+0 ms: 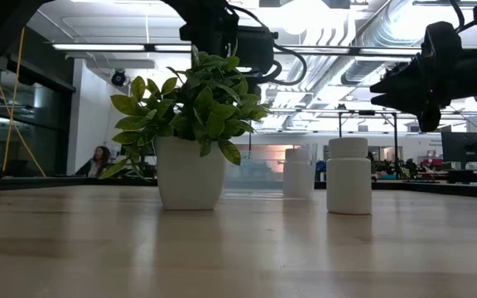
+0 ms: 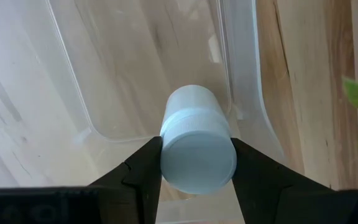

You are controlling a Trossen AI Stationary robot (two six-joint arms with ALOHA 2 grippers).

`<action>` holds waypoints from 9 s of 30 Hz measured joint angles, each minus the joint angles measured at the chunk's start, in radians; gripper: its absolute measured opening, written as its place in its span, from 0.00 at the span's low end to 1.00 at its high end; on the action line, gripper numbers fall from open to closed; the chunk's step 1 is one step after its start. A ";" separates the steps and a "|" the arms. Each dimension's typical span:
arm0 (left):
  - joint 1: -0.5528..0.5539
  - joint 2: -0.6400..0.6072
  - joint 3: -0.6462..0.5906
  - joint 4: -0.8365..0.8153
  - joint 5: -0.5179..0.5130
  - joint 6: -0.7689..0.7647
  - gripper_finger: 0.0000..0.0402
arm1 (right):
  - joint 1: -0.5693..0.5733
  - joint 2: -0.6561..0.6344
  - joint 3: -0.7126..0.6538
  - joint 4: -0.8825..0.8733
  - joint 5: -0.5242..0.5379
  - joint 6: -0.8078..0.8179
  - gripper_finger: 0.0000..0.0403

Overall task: Pick and place pill bottles into a basket
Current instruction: Put the white pill bottle in the transparent bin

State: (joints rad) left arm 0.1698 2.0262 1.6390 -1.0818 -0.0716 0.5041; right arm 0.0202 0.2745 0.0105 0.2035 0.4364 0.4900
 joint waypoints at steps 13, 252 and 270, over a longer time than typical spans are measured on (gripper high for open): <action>0.000 0.000 0.000 -0.034 -0.002 0.015 0.49 | 0.000 0.000 0.000 0.000 0.000 0.000 0.31; -0.439 -1.565 -1.020 0.051 0.195 -1.130 0.56 | 0.000 0.000 0.000 -0.066 -0.018 0.069 0.31; -0.439 -1.307 -1.020 0.104 0.363 -1.154 0.86 | 0.000 0.000 0.000 -0.066 -0.015 0.070 0.31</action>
State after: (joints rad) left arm -0.2687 0.7191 0.6189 -0.9777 0.2912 -0.6501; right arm 0.0203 0.2747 0.0105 0.1379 0.4213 0.5602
